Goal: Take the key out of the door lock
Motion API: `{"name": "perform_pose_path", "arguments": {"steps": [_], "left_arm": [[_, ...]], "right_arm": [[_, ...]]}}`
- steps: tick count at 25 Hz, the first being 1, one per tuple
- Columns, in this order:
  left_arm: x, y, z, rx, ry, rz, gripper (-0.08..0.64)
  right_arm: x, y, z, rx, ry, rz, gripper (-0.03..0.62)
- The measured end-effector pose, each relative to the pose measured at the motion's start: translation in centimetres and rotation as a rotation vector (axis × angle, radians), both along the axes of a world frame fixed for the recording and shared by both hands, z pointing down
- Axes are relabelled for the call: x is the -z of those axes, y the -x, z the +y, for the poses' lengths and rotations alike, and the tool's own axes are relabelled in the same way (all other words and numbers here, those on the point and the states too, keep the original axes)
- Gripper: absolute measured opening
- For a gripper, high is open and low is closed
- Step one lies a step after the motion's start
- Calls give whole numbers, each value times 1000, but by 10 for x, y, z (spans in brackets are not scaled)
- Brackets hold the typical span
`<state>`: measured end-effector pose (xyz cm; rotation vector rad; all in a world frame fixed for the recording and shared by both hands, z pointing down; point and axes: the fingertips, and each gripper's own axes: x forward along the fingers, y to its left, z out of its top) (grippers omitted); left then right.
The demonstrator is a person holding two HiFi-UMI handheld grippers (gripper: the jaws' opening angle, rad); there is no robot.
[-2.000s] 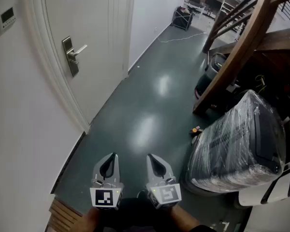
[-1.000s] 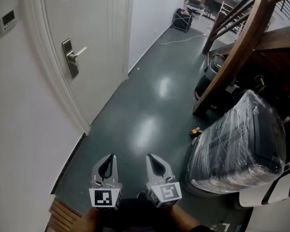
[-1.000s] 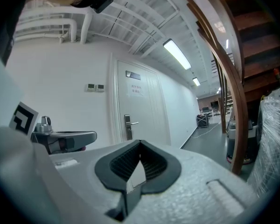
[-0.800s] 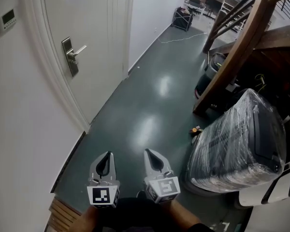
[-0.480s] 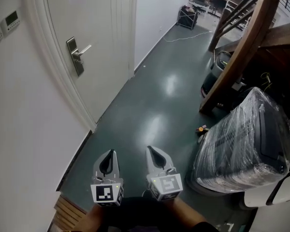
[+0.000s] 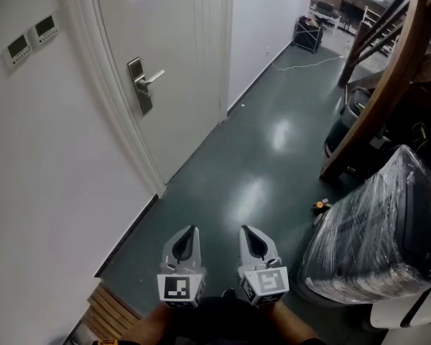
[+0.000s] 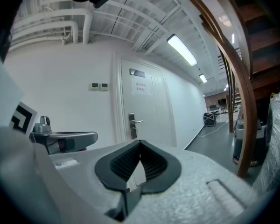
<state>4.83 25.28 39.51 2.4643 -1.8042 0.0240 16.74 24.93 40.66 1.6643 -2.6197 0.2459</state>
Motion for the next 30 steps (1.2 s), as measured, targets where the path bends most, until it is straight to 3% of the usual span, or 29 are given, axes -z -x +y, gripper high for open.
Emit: {"name": "perform_pose_path", "arguments": {"steps": [20, 26, 30], "left_arm": [[-9, -33, -19, 36, 26, -33, 18], [-7, -21, -63, 52, 39, -11, 18], [-18, -16, -105, 9, 58, 4, 18]], "right_arm": [[-7, -29, -28, 37, 43, -34, -9], [-6, -15, -67, 57, 14, -27, -9], [-6, -9, -104, 14, 39, 15, -9]]}}
